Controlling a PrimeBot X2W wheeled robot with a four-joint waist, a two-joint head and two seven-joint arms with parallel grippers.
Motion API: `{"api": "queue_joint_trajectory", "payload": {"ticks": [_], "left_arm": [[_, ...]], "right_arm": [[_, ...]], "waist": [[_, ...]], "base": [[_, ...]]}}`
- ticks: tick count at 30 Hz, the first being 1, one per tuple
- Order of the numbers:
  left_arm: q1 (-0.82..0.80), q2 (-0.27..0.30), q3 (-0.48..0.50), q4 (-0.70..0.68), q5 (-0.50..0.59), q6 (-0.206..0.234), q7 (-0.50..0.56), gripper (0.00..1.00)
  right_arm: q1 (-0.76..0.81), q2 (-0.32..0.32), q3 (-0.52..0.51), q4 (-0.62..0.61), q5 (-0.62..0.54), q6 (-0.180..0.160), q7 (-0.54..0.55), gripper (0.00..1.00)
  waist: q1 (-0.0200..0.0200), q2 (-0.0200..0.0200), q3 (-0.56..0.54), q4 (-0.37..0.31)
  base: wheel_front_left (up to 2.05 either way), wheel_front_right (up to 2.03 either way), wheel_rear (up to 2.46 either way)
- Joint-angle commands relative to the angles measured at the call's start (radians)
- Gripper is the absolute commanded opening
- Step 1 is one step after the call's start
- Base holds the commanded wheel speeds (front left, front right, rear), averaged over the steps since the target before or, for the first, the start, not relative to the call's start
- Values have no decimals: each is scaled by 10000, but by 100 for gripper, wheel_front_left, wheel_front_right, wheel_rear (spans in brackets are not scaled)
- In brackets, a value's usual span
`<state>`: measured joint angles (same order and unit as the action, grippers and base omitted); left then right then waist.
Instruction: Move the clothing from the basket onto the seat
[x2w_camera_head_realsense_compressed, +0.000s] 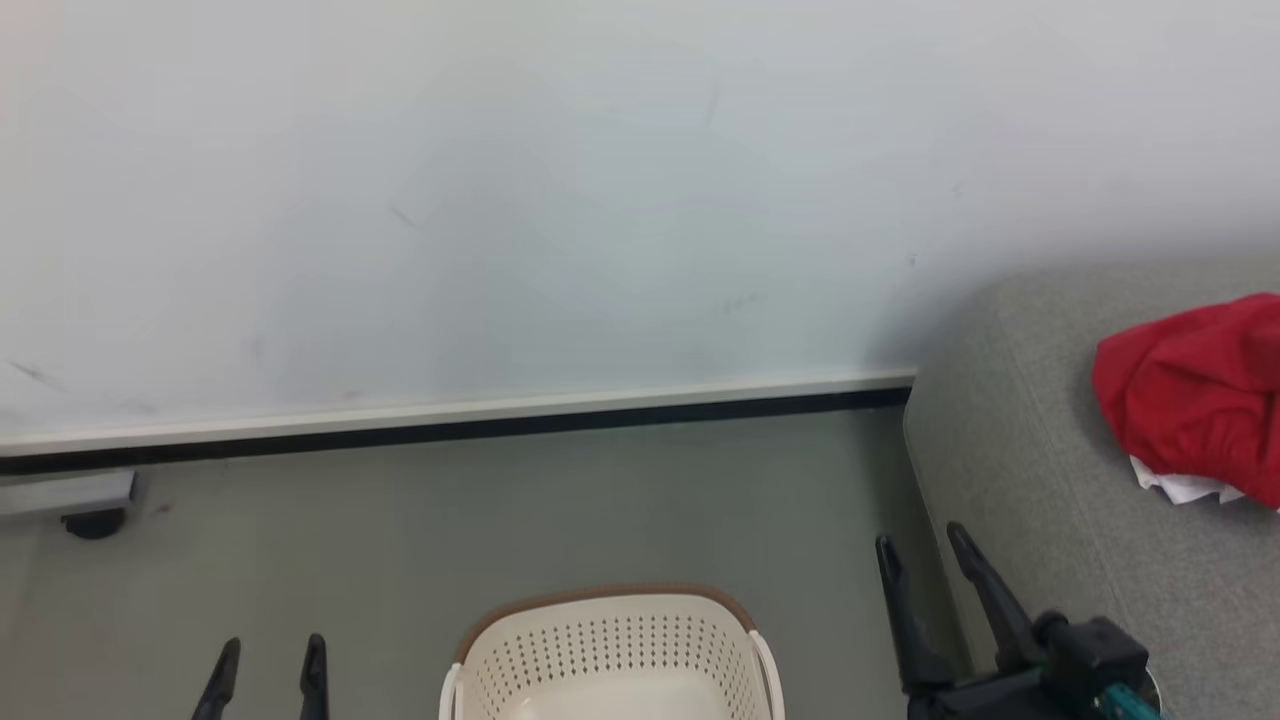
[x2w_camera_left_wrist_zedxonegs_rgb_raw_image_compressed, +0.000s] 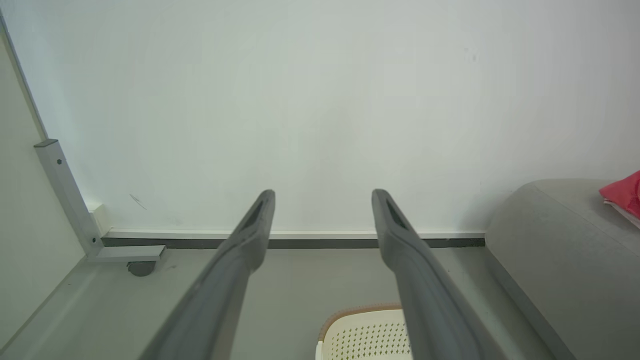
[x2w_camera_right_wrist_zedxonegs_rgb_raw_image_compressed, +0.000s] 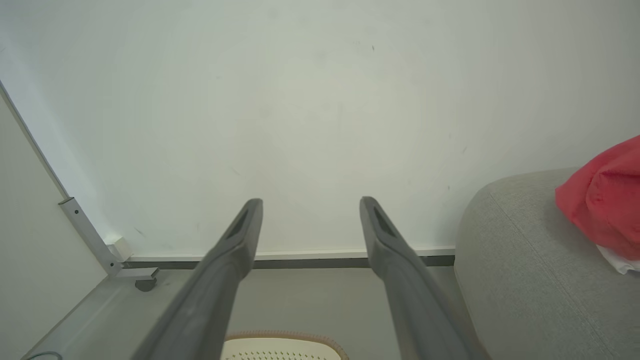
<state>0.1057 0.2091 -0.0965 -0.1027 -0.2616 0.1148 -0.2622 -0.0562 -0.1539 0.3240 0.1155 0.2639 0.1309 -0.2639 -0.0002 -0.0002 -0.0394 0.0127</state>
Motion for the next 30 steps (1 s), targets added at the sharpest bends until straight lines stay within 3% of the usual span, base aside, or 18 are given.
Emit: {"api": "queue_joint_trajectory", "payload": {"ticks": [1, 9, 17, 30], "left_arm": [[194, -70, 149, -75, 179, -88, -42, 100], [769, -403, -72, -12, 1133, -868, -44, 100], [1030, -961, 360, 309, 1286, -1209, -43, 100], [1070, -1359, 1091, 658, 1420, -1726, -43, 100]], "right_arm": [[258, -3, 16, -149, -201, -3, 2, 100], [1151, -43, -113, -555, -492, -3, 2, 100], [1547, 16, -24, -567, -581, -3, 2, 100], [1595, -113, -6, -563, -639, -3, 2, 100]], "waist": [[2, 2, -278, 137], [2, 2, -479, -58], [2, 2, -621, -234], [2, 2, -706, -428]], "base": [[0, 0, 0], [0, 0, 0], [0, 0, 0], [0, 0, 0]]}}
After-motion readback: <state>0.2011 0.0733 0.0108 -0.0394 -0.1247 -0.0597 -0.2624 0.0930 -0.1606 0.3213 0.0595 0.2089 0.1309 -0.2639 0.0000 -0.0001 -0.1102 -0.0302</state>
